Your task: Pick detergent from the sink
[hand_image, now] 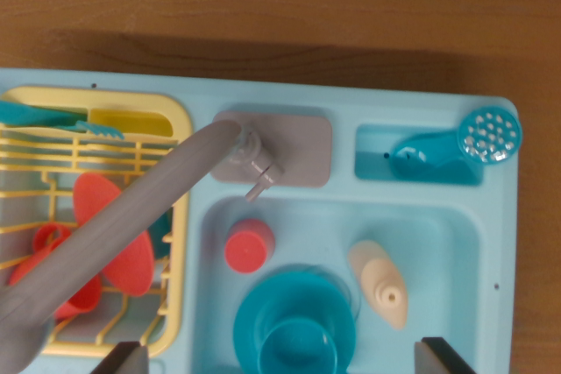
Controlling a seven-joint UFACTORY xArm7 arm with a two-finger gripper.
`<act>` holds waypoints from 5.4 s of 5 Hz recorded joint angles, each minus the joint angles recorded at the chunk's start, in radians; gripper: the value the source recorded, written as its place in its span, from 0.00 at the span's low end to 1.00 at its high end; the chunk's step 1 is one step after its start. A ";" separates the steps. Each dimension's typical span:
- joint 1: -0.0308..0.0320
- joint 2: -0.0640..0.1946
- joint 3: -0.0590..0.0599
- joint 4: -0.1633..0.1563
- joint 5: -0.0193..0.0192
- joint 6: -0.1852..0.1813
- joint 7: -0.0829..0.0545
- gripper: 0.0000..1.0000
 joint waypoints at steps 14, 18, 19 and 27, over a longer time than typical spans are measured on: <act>-0.0247 0.059 -0.031 -0.209 0.0194 -0.297 -0.192 0.00; -0.0326 0.079 -0.041 -0.276 0.0257 -0.392 -0.254 0.00; -0.0365 0.088 -0.046 -0.309 0.0287 -0.439 -0.284 0.00; -0.0509 0.123 -0.064 -0.432 0.0401 -0.613 -0.397 0.00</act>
